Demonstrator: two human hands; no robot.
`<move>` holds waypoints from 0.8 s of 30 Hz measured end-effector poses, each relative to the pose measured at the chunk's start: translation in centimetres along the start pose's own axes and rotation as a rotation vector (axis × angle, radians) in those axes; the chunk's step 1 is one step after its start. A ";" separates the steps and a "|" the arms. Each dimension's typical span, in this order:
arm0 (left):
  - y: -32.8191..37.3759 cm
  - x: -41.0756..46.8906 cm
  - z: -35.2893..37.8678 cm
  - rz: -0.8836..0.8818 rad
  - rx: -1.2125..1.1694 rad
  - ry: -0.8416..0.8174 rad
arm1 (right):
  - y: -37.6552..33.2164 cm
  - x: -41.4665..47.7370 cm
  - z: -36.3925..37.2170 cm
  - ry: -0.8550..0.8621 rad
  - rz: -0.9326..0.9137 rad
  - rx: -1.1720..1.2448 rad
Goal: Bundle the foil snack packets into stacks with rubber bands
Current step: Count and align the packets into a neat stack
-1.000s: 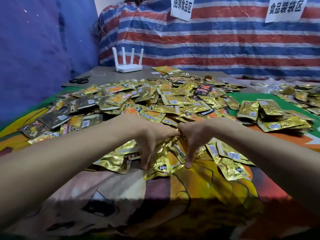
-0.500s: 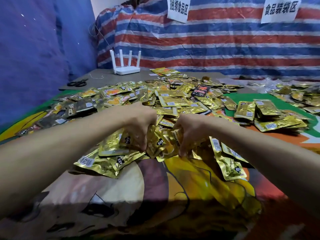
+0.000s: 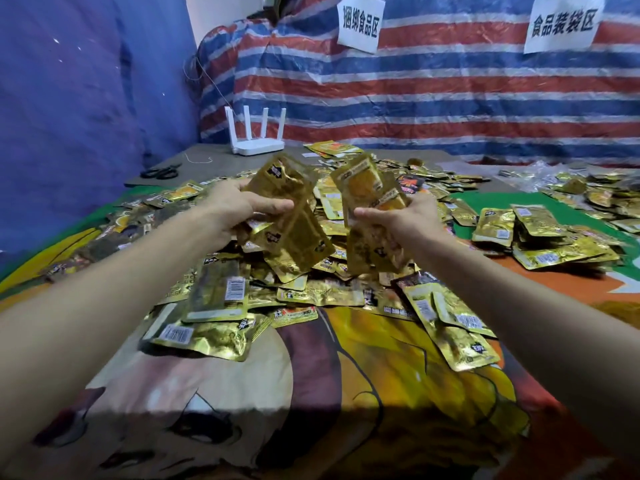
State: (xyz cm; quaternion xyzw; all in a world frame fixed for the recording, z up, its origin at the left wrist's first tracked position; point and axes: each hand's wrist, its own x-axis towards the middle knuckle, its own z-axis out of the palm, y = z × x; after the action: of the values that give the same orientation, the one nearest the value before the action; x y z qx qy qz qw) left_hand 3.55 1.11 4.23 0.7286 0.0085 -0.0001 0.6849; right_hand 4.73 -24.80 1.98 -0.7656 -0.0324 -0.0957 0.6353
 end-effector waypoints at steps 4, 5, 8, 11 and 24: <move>-1.6 -0.6 1.6 -0.065 -0.278 -0.117 | 0.2 -0.4 1.5 0.070 0.015 0.146; -2.0 -0.9 2.0 -0.065 -0.312 -0.152 | 0.1 -0.6 1.8 0.083 0.013 0.169; -2.6 -1.4 2.8 0.000 -0.248 -0.235 | 0.0 -0.4 2.2 0.146 -0.007 0.240; -2.2 -1.5 2.5 0.082 -0.180 -0.232 | -0.3 0.0 1.2 0.307 -0.002 0.293; -3.9 -1.4 8.7 0.404 -0.121 0.053 | 2.3 -1.9 3.4 0.058 0.034 0.305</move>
State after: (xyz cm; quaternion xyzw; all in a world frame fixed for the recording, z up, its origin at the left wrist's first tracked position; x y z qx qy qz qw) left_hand 2.19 -7.34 -0.19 0.6729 -0.1197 0.1568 0.7129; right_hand 3.64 -21.77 -1.18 -0.6577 -0.0154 -0.1009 0.7463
